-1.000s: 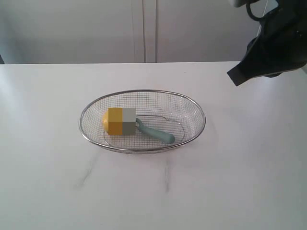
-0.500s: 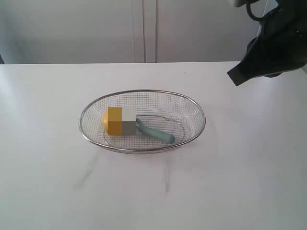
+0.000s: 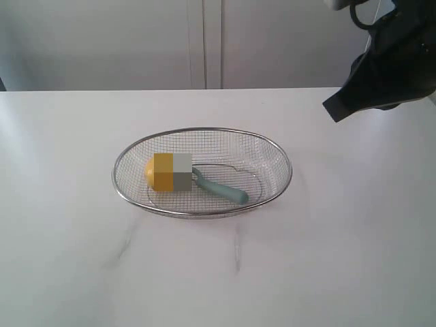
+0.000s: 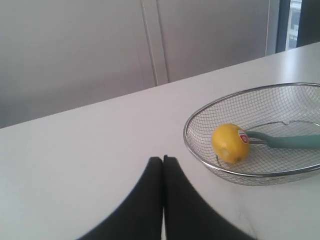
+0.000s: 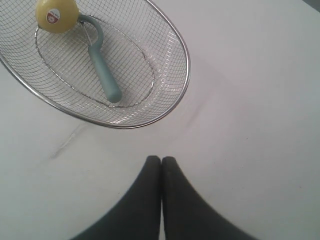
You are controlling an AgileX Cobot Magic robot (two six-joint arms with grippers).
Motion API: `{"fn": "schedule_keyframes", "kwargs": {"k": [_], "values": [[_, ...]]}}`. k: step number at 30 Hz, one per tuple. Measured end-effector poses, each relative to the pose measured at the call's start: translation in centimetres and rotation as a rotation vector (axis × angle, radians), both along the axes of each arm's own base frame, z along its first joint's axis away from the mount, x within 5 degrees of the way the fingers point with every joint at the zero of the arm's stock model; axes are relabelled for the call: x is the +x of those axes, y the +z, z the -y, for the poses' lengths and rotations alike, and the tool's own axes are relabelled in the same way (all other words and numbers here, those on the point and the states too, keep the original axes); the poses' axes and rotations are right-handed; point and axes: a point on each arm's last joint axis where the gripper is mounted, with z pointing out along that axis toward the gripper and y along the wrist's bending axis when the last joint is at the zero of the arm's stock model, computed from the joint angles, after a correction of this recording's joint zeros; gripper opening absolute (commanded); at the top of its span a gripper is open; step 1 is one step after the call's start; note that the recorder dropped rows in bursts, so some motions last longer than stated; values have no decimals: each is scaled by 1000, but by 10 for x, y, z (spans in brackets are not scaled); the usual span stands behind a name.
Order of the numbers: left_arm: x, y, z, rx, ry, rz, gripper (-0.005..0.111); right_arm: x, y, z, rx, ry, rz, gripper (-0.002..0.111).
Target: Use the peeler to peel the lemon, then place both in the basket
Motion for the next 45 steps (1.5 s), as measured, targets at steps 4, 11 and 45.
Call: {"fn": "schedule_keyframes", "kwargs": {"k": [4,11,45], "values": [[-9,-20,-5,-18,20,46,0,0,0,0,0,0,0,0],[-15,-20,-14,-31,95,67,0,0,0,0,0,0,1,0],[-43,-54,-30,-121,330,-253,0,0,0,0,1,0,2,0]]}}
